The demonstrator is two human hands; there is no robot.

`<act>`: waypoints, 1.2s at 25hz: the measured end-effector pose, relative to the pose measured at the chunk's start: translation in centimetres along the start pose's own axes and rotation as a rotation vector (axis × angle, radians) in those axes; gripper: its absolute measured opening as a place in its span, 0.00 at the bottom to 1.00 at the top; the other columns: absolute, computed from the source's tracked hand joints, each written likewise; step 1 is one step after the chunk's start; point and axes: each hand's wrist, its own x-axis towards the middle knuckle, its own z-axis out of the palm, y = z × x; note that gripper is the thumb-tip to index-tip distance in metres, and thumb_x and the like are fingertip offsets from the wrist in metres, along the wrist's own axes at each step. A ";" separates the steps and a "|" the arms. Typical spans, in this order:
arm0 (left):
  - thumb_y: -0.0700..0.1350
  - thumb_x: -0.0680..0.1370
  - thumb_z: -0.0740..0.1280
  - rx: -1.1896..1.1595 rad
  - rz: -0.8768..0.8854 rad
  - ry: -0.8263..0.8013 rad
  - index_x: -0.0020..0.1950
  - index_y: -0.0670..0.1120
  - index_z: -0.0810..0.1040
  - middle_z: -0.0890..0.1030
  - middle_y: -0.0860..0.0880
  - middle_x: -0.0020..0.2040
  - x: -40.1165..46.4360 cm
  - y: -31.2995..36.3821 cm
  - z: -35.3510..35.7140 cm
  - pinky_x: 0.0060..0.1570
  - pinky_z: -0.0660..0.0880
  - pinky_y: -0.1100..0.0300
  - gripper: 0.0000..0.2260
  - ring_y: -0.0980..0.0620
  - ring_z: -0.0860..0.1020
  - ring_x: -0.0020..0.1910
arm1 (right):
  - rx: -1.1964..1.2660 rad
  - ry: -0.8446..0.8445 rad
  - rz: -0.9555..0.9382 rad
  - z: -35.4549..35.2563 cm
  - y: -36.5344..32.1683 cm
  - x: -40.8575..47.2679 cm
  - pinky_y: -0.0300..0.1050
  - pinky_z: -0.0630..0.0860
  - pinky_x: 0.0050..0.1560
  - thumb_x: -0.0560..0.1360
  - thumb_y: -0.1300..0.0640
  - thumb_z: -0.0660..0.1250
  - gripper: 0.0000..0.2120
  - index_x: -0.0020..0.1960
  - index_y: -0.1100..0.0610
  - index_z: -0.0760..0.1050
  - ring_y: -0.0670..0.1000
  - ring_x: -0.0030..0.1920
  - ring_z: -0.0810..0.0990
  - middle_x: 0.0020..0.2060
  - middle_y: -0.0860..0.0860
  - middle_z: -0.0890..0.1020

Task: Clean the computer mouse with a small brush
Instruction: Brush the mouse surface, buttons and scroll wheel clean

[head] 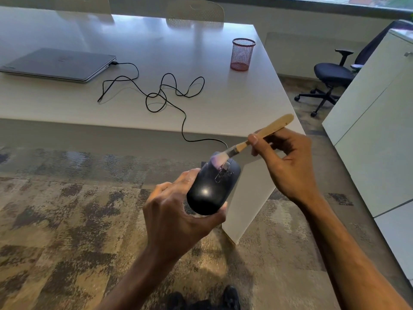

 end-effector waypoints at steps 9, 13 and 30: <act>0.62 0.64 0.71 -0.007 0.007 0.014 0.60 0.44 0.79 0.83 0.53 0.48 0.0 0.0 -0.2 0.44 0.68 0.68 0.31 0.68 0.66 0.46 | -0.010 -0.039 -0.030 0.1 -0.1 0.4 0.42 0.81 0.44 0.77 0.49 0.69 0.05 0.45 0.49 0.79 0.42 0.38 0.82 0.36 0.39 0.82; 0.62 0.64 0.71 -0.005 0.018 0.010 0.60 0.44 0.79 0.82 0.54 0.48 0.0 0.1 -0.2 0.44 0.69 0.67 0.31 0.69 0.66 0.46 | 0.071 0.012 -0.058 0.0 -0.3 0.7 0.37 0.80 0.44 0.77 0.50 0.67 0.03 0.45 0.46 0.78 0.41 0.38 0.82 0.36 0.36 0.82; 0.63 0.62 0.71 0.016 -0.013 0.009 0.61 0.48 0.78 0.78 0.60 0.46 -0.1 0.3 -0.4 0.43 0.68 0.67 0.31 0.63 0.70 0.42 | 0.130 0.077 -0.005 0.1 -0.3 0.7 0.45 0.81 0.45 0.79 0.53 0.66 0.05 0.46 0.52 0.78 0.44 0.38 0.81 0.36 0.43 0.82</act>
